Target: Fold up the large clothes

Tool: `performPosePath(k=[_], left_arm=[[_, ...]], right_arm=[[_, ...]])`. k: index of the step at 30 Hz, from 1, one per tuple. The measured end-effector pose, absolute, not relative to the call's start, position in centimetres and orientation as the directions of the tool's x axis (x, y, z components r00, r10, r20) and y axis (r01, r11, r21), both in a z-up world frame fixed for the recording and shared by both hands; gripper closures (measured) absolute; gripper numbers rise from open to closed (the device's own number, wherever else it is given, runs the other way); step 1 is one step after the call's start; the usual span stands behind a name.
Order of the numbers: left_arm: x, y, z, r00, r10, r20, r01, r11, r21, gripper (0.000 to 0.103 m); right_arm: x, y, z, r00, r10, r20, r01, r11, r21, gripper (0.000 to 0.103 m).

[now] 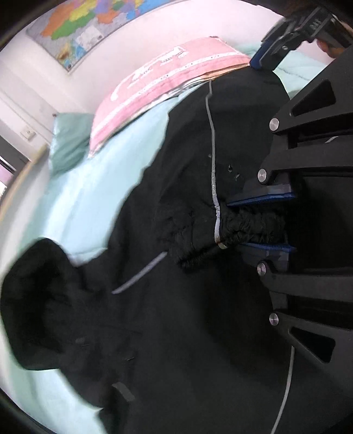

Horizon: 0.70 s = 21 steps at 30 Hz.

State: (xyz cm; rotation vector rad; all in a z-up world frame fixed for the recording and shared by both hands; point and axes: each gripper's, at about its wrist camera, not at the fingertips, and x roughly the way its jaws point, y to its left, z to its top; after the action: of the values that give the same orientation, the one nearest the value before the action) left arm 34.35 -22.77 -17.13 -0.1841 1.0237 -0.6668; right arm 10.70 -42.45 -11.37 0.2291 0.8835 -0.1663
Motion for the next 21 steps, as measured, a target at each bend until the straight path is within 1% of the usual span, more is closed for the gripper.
performPosePath(k=[1,2,3,5,8,10,13,15,16,18,19,20,21], left_arm=[[34.1,-22.0,-16.0,0.374,-0.592,-0.714,0.435,0.792,-0.428,0.081],[34.0,-21.4,-15.1,0.389,-0.595,-0.703,0.437,0.791,-0.428,0.082],[33.8,-20.3,-14.1,0.409,-0.600,-0.687,0.440,0.790,-0.428,0.082],[33.6,-17.4,-11.6,0.459,-0.596,-0.660,0.442,0.797,-0.412,0.082],[33.2,-12.6,-9.6,0.517,-0.558,-0.649,0.415,0.827,-0.380,0.082],[33.0,-8.2,-9.0,0.555,-0.516,-0.652,0.362,0.856,-0.369,0.082],[33.0,-2.7,-9.8,0.599,-0.422,-0.680,0.265,0.906,-0.329,0.082],[33.6,1.3,-12.1,0.565,-0.344,-0.750,0.163,0.938,-0.307,0.082],[33.9,2.7,-13.7,0.527,-0.340,-0.779,0.137,0.938,-0.317,0.081],[34.3,3.7,-16.7,0.453,-0.345,-0.822,0.120,0.937,-0.328,0.080],[34.3,3.9,-18.3,0.437,-0.360,-0.824,0.127,0.932,-0.340,0.079],[34.0,3.8,-18.8,0.454,-0.364,-0.813,0.145,0.931,-0.336,0.079],[33.8,3.7,-18.7,0.471,-0.362,-0.804,0.157,0.932,-0.327,0.078]], right_arm=[[11.0,-42.4,-11.2,0.620,-0.057,-0.782,0.240,0.963,0.120,0.050],[11.0,-42.4,-11.1,0.618,-0.060,-0.784,0.240,0.964,0.116,0.047],[11.4,-42.2,-11.1,0.613,-0.064,-0.788,0.242,0.964,0.110,0.042],[12.6,-41.2,-11.2,0.601,-0.056,-0.797,0.230,0.968,0.106,0.037],[14.3,-39.1,-11.5,0.594,-0.016,-0.805,0.185,0.976,0.117,0.037],[15.8,-36.8,-11.7,0.592,0.032,-0.805,0.142,0.979,0.143,0.037],[17.9,-34.1,-12.3,0.583,0.090,-0.807,0.094,0.980,0.176,0.037],[19.4,-32.2,-13.6,0.563,0.107,-0.820,0.075,0.981,0.179,0.037],[20.3,-31.2,-14.7,0.545,0.107,-0.831,0.069,0.983,0.171,0.037],[21.7,-29.3,-17.8,0.478,0.063,-0.876,0.061,0.993,0.105,0.036],[22.1,-28.3,-19.1,0.463,0.012,-0.886,0.055,0.998,0.043,0.036],[22.2,-27.6,-19.8,0.476,-0.029,-0.879,0.045,0.999,-0.008,0.035],[22.1,-27.4,-19.9,0.483,-0.045,-0.874,0.041,0.999,-0.029,0.035]])
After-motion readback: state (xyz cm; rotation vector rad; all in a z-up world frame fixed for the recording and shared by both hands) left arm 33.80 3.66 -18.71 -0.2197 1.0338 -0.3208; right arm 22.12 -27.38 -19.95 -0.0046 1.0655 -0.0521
